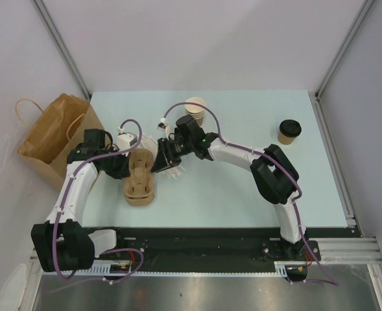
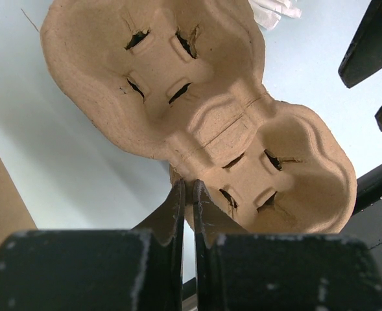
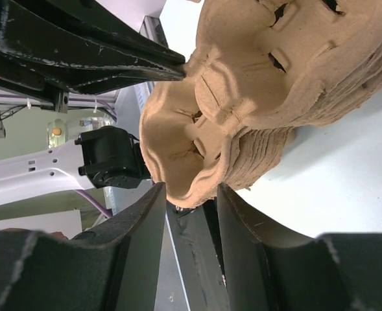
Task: Pack the takeout coffee
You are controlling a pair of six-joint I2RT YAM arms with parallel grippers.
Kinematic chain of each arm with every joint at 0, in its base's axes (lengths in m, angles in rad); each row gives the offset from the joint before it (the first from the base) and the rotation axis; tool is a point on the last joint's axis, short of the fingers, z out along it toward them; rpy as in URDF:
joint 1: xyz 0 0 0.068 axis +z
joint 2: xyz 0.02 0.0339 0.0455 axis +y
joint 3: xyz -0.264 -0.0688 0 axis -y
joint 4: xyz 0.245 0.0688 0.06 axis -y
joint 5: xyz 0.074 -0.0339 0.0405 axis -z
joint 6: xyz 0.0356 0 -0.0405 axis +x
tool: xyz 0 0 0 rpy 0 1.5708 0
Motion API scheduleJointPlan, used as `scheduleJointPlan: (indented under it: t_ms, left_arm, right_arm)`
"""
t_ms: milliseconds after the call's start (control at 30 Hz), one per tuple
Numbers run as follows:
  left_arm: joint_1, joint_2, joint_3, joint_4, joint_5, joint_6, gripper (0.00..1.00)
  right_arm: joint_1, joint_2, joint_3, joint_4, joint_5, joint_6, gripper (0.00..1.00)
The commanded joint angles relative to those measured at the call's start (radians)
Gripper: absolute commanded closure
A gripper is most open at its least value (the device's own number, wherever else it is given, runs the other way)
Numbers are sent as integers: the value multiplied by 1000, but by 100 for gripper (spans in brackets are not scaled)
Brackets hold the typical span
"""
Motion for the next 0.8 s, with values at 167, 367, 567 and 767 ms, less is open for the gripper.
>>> scheduleJointPlan:
  t_ms: [167,367,567,767]
  left_arm:
    - [12,12,5,49,55,-8,100]
    - [12,13,4,52,57,-9,100]
    - [11,21,-1,59,57,-15,100]
    - [11,19,-4,64,57,-14,100]
  right_arm:
    - [13,53,45,44,-23,15,58]
    - [8,89,79,33,-32,8,59]
    - [10,90,91,38,-48,24,65]
    - [16,90,93,49,-58,34,72]
